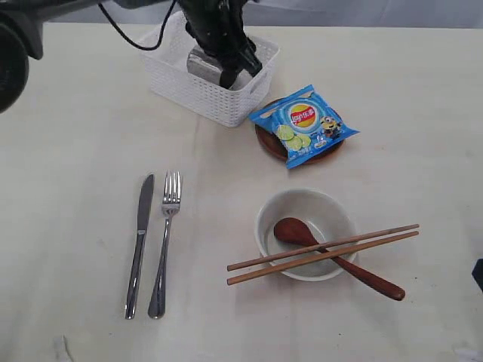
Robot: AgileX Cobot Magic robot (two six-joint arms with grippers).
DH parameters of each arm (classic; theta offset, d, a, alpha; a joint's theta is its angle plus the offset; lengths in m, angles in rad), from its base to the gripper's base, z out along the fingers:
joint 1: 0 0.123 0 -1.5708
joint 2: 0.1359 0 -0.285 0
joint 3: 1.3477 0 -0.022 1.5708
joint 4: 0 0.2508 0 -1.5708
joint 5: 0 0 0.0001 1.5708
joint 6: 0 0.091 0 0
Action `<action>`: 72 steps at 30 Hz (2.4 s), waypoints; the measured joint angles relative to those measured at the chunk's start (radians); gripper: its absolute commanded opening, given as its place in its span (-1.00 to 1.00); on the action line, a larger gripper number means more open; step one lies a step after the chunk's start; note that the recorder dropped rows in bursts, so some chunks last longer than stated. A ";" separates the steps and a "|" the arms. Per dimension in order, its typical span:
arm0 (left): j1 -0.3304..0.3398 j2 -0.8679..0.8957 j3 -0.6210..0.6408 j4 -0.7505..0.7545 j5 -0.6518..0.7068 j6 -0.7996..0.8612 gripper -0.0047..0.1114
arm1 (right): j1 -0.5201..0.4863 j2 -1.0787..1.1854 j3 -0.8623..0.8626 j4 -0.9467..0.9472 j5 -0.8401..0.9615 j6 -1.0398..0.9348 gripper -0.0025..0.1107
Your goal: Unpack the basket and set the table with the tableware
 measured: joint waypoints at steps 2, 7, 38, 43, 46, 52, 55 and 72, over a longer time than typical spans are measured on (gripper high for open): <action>-0.015 0.024 0.000 0.103 0.013 -0.082 0.15 | 0.000 0.000 0.000 0.000 0.000 0.000 -0.96; -0.022 0.043 0.000 0.213 -0.010 -0.250 0.15 | 0.000 0.000 0.000 0.000 0.000 0.000 -0.96; -0.028 0.048 -0.124 0.281 0.153 -0.353 -0.82 | 0.000 0.000 0.000 0.000 0.000 0.002 -0.96; -0.027 0.044 -0.124 0.168 0.162 -0.241 0.01 | 0.000 0.000 0.000 0.000 0.000 0.002 -0.96; -0.027 0.044 -0.124 0.140 0.141 -0.239 -0.02 | 0.000 0.000 0.000 0.000 0.000 0.002 -0.96; -0.027 0.058 -0.126 0.219 0.124 -0.264 -0.06 | 0.000 0.000 0.000 0.000 0.000 0.002 -0.96; -0.027 0.080 -0.126 0.264 0.122 -0.264 -0.06 | 0.000 0.000 0.000 0.000 0.000 0.002 -0.96; -0.028 0.144 -0.137 0.514 0.080 -0.344 -0.09 | 0.000 0.000 0.000 0.000 0.000 0.002 -0.96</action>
